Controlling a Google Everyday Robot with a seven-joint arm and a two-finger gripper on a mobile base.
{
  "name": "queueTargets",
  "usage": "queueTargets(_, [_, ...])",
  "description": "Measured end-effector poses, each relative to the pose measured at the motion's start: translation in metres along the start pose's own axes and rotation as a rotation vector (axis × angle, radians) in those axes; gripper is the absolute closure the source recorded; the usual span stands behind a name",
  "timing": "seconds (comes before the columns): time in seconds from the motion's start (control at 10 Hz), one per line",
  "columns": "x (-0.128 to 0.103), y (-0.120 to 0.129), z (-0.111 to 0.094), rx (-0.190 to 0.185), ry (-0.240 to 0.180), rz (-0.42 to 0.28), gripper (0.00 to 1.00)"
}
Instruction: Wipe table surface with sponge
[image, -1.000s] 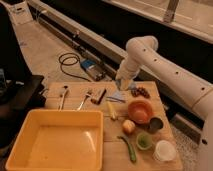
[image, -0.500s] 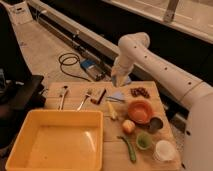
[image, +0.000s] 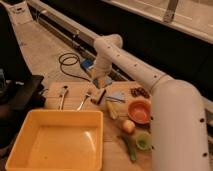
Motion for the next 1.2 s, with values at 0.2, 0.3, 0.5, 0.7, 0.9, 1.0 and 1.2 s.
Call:
queueTargets(0.2, [-0.036, -0.019, 0.020, -0.048, -0.031, -0.113, 1.00])
queueTargets(0.3, [-0.037, -0.020, 0.021, -0.053, -0.031, -0.119, 1.00])
queueTargets(0.5, [-0.034, -0.016, 0.020, -0.062, -0.027, -0.115, 1.00])
queueTargets(0.7, [-0.033, -0.019, 0.019, -0.053, 0.016, -0.136, 1.00])
queueTargets(0.9, [-0.045, -0.036, 0.021, -0.002, 0.073, -0.247, 1.00])
queueTargets(1.0, [-0.054, -0.047, 0.026, 0.012, 0.083, -0.296, 1.00])
queueTargets(1.2, [-0.081, -0.078, 0.049, 0.032, 0.090, -0.423, 1.00])
